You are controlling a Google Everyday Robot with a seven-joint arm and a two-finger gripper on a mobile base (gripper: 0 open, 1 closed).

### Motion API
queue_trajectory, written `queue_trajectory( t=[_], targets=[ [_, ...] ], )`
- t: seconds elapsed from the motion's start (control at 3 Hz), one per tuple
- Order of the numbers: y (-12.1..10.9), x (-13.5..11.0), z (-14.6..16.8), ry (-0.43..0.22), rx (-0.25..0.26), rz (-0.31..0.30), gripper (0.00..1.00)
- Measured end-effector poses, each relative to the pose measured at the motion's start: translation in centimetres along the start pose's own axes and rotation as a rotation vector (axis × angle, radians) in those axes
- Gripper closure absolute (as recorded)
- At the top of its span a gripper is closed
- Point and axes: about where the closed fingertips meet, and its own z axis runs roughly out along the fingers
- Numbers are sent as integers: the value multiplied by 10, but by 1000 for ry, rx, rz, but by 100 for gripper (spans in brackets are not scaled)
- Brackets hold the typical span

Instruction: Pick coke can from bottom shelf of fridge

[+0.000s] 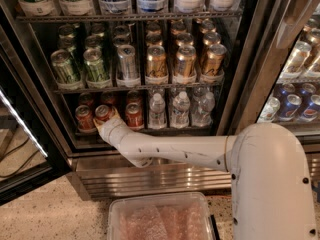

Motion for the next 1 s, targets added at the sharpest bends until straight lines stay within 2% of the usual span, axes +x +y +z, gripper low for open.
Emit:
queue_trajectory(
  t=[0.33,1.0],
  targets=[
    [1,-10,2,-27,-31,36,100],
    [-46,-86,8,-169,-115,97,100]
  ],
)
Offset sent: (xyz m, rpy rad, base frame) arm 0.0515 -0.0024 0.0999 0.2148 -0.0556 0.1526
